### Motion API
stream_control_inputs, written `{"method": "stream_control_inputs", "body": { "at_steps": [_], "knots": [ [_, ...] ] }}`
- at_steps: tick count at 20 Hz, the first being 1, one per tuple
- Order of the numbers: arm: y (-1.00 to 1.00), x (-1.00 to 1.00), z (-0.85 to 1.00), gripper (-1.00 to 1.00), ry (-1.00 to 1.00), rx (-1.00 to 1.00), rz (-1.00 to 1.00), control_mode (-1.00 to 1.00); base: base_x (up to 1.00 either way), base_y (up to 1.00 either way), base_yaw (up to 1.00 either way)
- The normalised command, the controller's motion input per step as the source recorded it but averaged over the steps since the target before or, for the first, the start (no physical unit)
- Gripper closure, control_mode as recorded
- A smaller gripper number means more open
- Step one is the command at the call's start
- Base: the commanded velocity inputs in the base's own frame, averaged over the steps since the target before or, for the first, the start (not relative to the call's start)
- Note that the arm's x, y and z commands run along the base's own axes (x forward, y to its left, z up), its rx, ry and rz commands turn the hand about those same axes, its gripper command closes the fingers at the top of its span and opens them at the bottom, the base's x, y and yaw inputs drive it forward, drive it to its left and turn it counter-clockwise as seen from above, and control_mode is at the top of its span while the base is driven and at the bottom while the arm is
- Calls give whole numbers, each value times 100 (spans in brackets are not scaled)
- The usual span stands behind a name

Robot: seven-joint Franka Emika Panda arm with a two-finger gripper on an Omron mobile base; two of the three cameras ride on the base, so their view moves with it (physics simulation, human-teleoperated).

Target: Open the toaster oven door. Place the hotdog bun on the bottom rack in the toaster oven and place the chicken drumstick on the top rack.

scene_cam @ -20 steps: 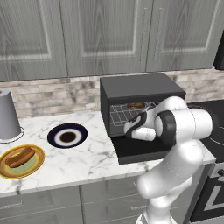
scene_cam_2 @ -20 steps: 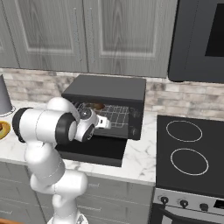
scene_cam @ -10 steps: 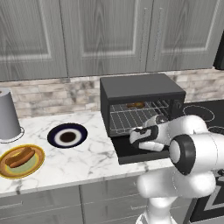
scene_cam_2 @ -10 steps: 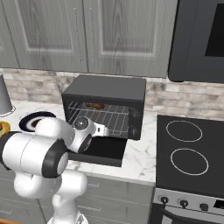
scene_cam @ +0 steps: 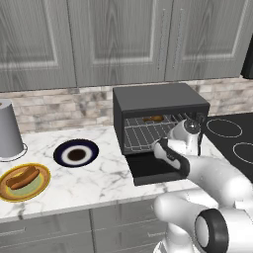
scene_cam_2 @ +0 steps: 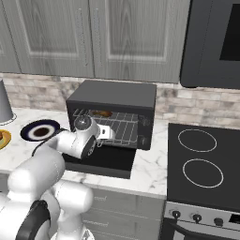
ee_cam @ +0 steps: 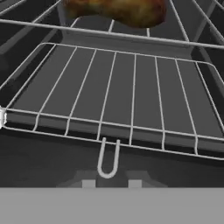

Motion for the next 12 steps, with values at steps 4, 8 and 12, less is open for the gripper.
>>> {"method": "stream_control_inputs", "body": {
  "at_steps": [4,8,12],
  "knots": [
    [48,-52,100,-100,0,0,3,-100,0,0,0],
    [88,-69,86,-100,3,0,13,-100,0,0,0],
    [100,-62,52,-100,6,0,24,-100,0,0,0]
  ]
}}
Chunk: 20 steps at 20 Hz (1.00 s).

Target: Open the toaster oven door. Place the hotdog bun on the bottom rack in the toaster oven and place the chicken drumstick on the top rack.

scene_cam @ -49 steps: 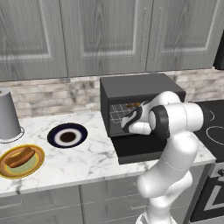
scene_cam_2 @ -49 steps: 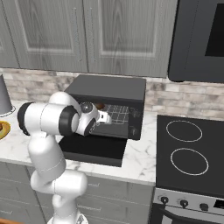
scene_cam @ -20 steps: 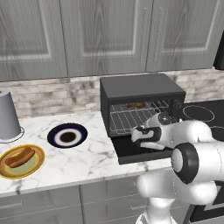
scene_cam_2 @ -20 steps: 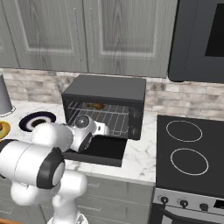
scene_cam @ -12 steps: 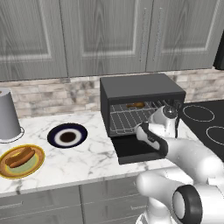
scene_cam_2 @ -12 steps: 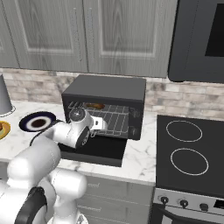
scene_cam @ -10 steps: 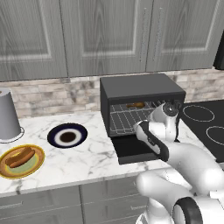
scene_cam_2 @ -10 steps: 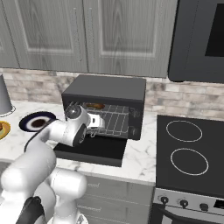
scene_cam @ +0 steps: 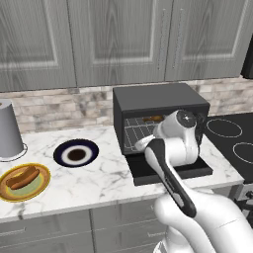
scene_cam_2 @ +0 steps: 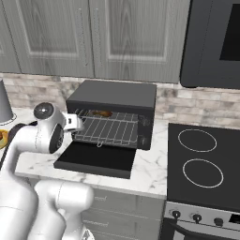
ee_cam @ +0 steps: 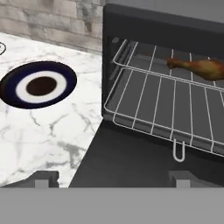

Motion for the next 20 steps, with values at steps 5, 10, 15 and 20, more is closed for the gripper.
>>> {"method": "stream_control_inputs", "body": {
  "at_steps": [5,10,15,20],
  "knots": [
    [100,-32,56,-100,5,0,29,-100,0,0,0],
    [100,0,35,-100,10,-2,25,-100,0,0,0],
    [100,11,4,-100,23,-13,3,-100,0,0,0],
    [96,4,0,-100,26,-11,1,-100,0,0,0]
  ]
}}
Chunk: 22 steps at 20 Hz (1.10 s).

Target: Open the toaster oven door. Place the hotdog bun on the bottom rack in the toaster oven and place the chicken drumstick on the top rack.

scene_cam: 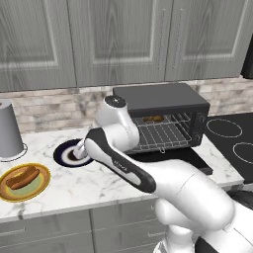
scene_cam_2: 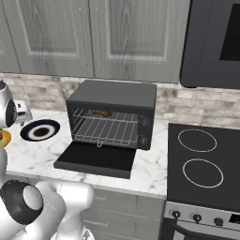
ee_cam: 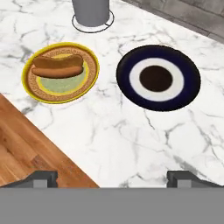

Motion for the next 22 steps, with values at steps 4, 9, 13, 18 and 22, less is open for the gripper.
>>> {"method": "stream_control_inputs", "body": {
  "at_steps": [4,9,13,18,22],
  "knots": [
    [59,1,0,-100,24,-2,0,-100,0,0,0],
    [63,3,-17,-100,22,-4,-23,-100,0,0,0],
    [65,0,-41,-100,19,-4,-49,-100,0,0,0],
    [37,7,-52,-100,14,0,-54,-100,0,0,0],
    [25,31,-43,-100,10,0,-56,-100,0,0,0]
  ]
}}
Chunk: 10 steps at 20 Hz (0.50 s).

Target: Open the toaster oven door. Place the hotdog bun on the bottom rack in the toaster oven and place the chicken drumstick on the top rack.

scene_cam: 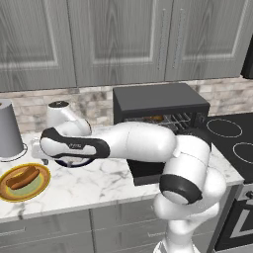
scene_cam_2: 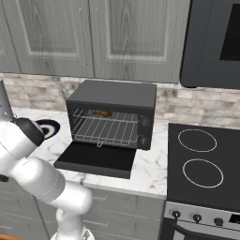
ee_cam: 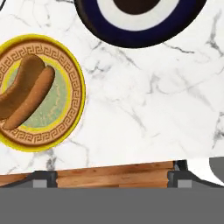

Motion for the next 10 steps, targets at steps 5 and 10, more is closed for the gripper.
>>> {"method": "stream_control_inputs", "body": {
  "at_steps": [5,10],
  "knots": [
    [30,31,-25,-100,4,6,-44,-100,0,0,0],
    [25,37,-12,-100,9,15,-23,-100,0,0,0]
  ]
}}
